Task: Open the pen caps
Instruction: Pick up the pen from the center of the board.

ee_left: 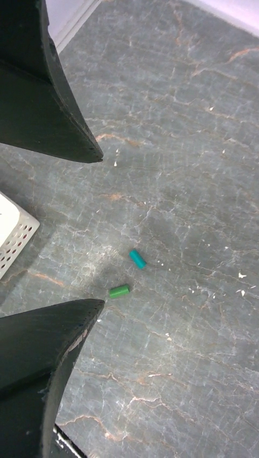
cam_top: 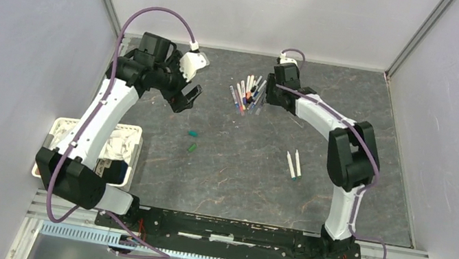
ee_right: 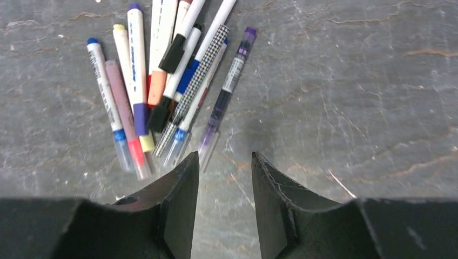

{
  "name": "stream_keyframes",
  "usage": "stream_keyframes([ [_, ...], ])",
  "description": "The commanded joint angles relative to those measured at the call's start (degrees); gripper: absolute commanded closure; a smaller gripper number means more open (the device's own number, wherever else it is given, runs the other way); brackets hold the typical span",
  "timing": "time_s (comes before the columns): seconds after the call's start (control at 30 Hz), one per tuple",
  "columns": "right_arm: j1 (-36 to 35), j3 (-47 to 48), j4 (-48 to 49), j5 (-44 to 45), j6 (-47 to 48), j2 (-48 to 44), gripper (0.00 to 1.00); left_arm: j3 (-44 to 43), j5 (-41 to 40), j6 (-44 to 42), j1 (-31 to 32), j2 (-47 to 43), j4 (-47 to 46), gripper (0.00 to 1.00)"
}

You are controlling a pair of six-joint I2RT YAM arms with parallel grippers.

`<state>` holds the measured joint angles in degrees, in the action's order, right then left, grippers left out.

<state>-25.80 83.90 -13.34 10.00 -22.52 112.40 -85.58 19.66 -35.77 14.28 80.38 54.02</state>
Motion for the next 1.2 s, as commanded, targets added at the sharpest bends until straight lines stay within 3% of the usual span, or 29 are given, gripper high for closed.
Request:
stream_keyframes([
  [0.0, -1.0, 9.0, -2.4, 1.7, -1.1, 5.5, 0.55, 2.0, 2.4, 3.3, -0.7, -2.0, 0.5, 0.00],
  [0.37, -1.5, 20.5, -7.2, 6.2, -1.4, 16.9, 0.60, 5.0, 3.9, 3.2, -0.7, -3.9, 0.5, 0.00],
  [0.83, -1.5, 21.5, -8.0, 8.4, -0.5, 21.3, 0.62, 5.4, 4.2, 3.7, -0.7, -5.9, 0.5, 0.00],
  [1.0, -1.4, 18.5, -8.1, 8.9, -0.4, 20.4, 0.76, 5.5, 4.2, 3.7, -0.7, -5.9, 0.8, 0.00],
  [1.17, -0.9, 8.3, -3.8, 9.4, -0.2, 14.2, 0.92, 5.6, 4.6, 3.4, -0.7, -5.8, 1.0, 0.00],
])
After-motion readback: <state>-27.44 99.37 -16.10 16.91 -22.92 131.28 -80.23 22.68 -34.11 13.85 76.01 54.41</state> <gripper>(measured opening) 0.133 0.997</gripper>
